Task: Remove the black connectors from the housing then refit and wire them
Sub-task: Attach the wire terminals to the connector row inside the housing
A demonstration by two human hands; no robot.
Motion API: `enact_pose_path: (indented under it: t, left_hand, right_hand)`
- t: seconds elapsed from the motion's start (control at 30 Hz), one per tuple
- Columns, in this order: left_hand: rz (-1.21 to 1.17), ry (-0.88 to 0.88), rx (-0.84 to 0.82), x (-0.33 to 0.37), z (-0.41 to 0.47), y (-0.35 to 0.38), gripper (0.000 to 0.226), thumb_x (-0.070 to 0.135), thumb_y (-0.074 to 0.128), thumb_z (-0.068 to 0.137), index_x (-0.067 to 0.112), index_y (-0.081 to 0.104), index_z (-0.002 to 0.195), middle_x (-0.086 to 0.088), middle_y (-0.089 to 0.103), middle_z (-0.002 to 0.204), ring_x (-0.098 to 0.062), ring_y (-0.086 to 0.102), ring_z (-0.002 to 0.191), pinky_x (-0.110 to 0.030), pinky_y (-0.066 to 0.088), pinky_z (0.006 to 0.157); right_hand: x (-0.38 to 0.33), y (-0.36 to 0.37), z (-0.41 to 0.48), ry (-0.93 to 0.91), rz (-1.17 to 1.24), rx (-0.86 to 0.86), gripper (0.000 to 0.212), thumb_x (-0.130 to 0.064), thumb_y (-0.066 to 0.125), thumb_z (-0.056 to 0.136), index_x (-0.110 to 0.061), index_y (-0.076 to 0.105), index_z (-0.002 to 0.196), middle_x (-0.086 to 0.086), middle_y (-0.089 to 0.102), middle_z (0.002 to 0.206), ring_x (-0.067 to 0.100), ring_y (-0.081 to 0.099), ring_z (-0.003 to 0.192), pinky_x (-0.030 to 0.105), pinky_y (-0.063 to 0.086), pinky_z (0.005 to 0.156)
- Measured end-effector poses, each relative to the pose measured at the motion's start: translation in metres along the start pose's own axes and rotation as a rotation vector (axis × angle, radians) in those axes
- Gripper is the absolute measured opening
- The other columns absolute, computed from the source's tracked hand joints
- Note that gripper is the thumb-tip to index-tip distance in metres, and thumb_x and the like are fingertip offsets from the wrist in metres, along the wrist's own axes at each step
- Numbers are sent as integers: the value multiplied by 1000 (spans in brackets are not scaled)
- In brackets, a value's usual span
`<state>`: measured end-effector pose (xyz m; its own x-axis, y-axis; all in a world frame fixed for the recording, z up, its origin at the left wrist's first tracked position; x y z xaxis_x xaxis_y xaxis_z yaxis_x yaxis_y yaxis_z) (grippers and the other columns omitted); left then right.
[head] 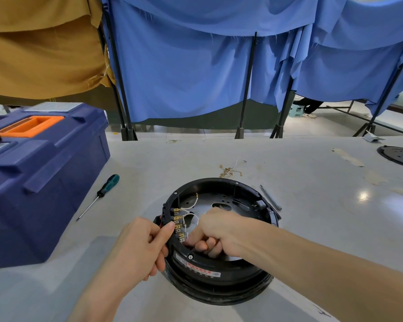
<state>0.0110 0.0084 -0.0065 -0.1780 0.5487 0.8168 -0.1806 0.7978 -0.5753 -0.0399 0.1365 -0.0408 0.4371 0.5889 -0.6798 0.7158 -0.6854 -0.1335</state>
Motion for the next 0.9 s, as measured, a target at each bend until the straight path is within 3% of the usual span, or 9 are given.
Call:
enact_pose_path:
  t: [0.1,0.17,0.4,0.5,0.7,0.8,0.9]
  left_hand:
    - [-1,-10,-18,-1,2,2,53,38,51,96,1,60,59,-6,58,41,-15,48,32,-23,40,36]
    - [10,-10,-22,-1,2,2,53,39,51,96,1,60,60,-6,59,41,-14,48,32,-23,40,36]
    - [-30,-5,-39,-3,2,0,54,40,52,94,-1,62,60,-6,56,41,-16,44,33,-24,38,36]
    - [-43,-7,-48,-4,2,1,56,42,51,94,-1,62,61,-6,56,41,-16,44,33,-24,38,37]
    - [-46,-6,-36,-6,3,3,55,42,49,95,1,59,60,-6,55,40,-17,43,33,-24,37,37]
    - [-51,-1,-24,-6,4,5,54,40,48,96,1,58,60,-7,56,40,-16,45,32,-23,38,35]
    - [-56,-2,-17,-7,6,6,55,41,48,96,1,58,59,-7,57,41,-16,45,32,-24,38,36]
  right_hand:
    - [-5,-8,1,-53,-58,177,30,3,49,86,-5,50,57,5,44,42,6,29,22,9,22,30]
    - [-6,-7,1,-79,-76,199,26,4,50,84,-4,53,59,6,44,44,6,29,22,9,22,31]
    - [0,-5,4,-56,136,-43,23,-7,50,98,-7,52,75,0,43,42,4,28,27,13,21,26]
    - [-6,-13,4,-104,160,-11,18,-5,55,96,-4,56,78,1,43,44,4,28,29,13,21,27]
    - [-11,-9,8,-135,123,127,32,1,57,90,-5,50,60,5,44,45,5,28,27,12,21,28]
    - [-12,-13,12,-156,72,259,32,-1,53,90,-6,50,59,4,43,38,7,26,25,11,19,31]
    - [-13,-14,13,-172,76,263,28,0,52,88,-5,51,61,3,42,34,7,26,24,11,19,31]
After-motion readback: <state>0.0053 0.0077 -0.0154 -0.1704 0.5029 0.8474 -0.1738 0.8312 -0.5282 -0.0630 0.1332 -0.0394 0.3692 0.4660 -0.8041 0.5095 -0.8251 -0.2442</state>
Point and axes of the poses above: each hand's wrist, its own z-axis towards the middle knuckle, its own y-axis out of the palm, x = y × z, the point moved 8 cm from there along z, towards the middle knuckle
